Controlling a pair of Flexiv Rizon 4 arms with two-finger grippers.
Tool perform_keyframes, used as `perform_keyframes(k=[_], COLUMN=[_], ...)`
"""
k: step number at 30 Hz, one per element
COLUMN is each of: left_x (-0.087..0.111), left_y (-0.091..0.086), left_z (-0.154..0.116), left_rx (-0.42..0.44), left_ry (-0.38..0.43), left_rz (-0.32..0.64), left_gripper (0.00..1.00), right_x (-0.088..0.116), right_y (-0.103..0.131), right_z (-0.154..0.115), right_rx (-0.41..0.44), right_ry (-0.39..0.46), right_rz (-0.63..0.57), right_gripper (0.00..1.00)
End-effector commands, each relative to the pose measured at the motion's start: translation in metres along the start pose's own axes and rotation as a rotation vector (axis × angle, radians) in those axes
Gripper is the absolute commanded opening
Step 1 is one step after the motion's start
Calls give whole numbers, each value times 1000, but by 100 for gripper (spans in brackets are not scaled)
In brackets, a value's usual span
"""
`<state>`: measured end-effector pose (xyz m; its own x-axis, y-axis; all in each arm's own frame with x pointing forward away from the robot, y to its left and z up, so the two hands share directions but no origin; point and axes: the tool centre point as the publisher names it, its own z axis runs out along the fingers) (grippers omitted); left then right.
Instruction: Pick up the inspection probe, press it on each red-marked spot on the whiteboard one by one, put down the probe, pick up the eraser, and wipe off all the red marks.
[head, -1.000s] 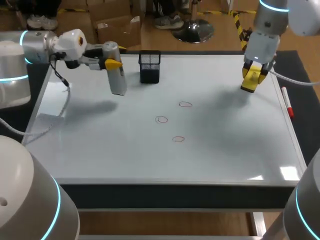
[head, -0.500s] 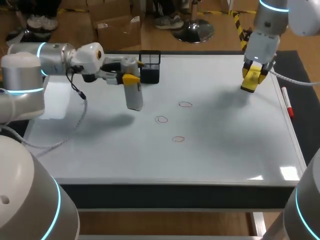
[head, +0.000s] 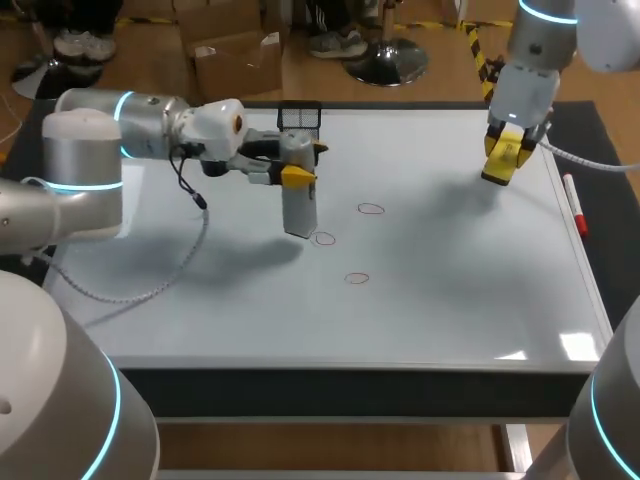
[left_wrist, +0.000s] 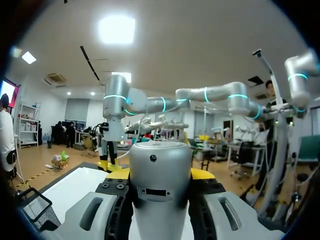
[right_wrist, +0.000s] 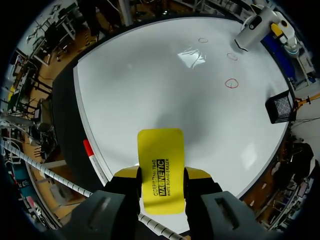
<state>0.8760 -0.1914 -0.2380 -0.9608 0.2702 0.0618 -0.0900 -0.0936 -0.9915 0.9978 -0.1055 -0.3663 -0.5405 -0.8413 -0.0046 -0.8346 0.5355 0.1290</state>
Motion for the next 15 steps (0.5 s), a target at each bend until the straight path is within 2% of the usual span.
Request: perform_keyframes(k=[1, 15], left_x=[-11, -25], left_y=[9, 29], left_z=[7, 16], left_rx=[9, 20], left_ry=[19, 31], left_rz=[-7, -24], left_gripper=[0, 0], right_x=[0, 0], right_y=[-1, -1], right_z=[-1, -1], right_rx=[1, 1], right_ry=[3, 3], right_rz=[-2, -2], right_gripper=[0, 0])
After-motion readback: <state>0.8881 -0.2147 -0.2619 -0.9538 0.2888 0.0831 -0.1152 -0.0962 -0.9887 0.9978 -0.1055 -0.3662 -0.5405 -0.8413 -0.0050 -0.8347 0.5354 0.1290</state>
